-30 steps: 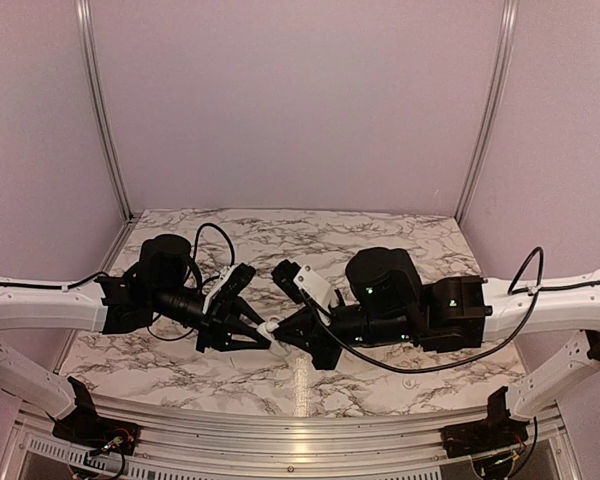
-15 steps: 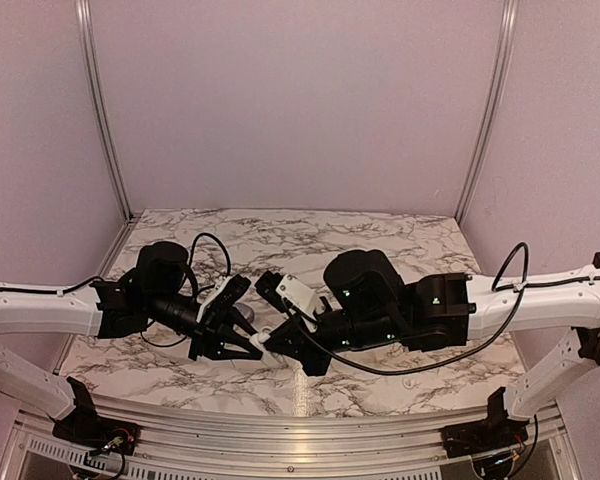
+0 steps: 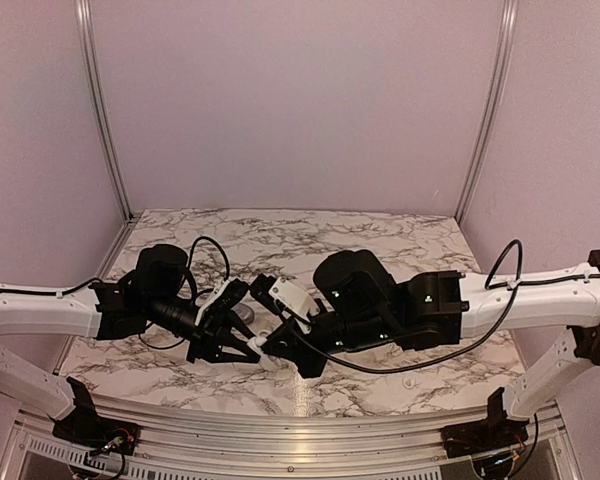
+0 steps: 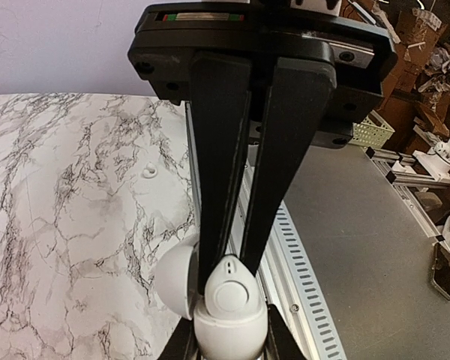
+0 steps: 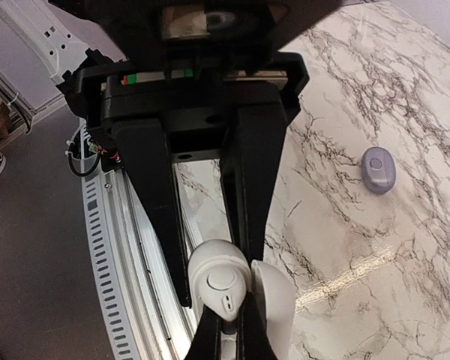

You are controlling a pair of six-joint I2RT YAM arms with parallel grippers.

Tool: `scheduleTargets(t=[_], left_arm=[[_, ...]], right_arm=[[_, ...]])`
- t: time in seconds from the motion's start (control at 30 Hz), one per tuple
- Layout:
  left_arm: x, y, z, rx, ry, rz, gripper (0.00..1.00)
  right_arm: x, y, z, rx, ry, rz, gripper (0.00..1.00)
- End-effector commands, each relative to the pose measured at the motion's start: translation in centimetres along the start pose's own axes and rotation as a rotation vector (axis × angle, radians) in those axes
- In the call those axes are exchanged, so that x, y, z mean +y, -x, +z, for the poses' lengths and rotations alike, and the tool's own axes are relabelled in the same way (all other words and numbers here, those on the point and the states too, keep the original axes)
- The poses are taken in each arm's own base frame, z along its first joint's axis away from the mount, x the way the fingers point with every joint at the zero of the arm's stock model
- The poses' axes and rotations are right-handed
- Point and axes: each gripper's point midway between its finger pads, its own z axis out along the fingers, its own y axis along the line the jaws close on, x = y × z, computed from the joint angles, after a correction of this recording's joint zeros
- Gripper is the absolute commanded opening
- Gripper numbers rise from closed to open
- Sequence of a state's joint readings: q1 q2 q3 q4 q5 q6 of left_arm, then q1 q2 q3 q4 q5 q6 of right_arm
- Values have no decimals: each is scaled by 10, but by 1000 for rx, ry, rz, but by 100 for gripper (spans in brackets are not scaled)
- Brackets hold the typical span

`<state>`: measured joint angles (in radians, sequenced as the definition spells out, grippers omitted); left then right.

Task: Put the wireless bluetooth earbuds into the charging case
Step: Insert the left earbud into the left side groove of the charging case.

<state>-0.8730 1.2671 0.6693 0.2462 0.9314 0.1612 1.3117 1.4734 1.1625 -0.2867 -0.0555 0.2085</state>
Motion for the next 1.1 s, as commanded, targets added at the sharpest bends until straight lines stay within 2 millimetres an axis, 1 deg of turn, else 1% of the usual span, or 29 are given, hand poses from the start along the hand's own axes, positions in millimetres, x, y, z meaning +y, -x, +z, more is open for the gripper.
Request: scheduleTargets(t=[0.0, 0.13, 0.23, 0.43, 0.63, 0.77, 0.87, 0.9, 0.93, 1.0, 1.07], left_arm=[[-19, 38, -2, -96, -59, 154, 0], [-18, 38, -1, -95, -56, 155, 0], [-18, 38, -1, -95, -55, 156, 0], [-18, 38, -1, -94, -55, 156, 0], [-17, 38, 0, -93, -57, 155, 0], [-16, 37, 0, -92, -56, 154, 0], [-16, 37, 1, -91, -57, 154, 0], [-16, 37, 1, -92, -57, 155, 0], [-17, 37, 1, -91, -58, 154, 0], [-17, 37, 1, -91, -62, 154, 0], [-18, 37, 0, -93, -65, 156, 0]], right_arm=[[16, 0, 23, 34, 57, -19, 1], [13, 5, 24, 38, 35, -25, 5], [9, 8, 18, 31, 5, -17, 11], [6, 13, 4, 11, -18, -8, 20], [7, 16, -1, -8, -17, -7, 21], [4, 13, 0, -1, -29, -6, 16], [3, 12, -1, 2, -36, -3, 16], [3, 13, -3, -1, -35, -2, 18], [3, 13, -4, -2, -35, -1, 23], [-2, 15, -6, -11, -67, 2, 29], [-2, 18, -10, -25, -70, 3, 31]])
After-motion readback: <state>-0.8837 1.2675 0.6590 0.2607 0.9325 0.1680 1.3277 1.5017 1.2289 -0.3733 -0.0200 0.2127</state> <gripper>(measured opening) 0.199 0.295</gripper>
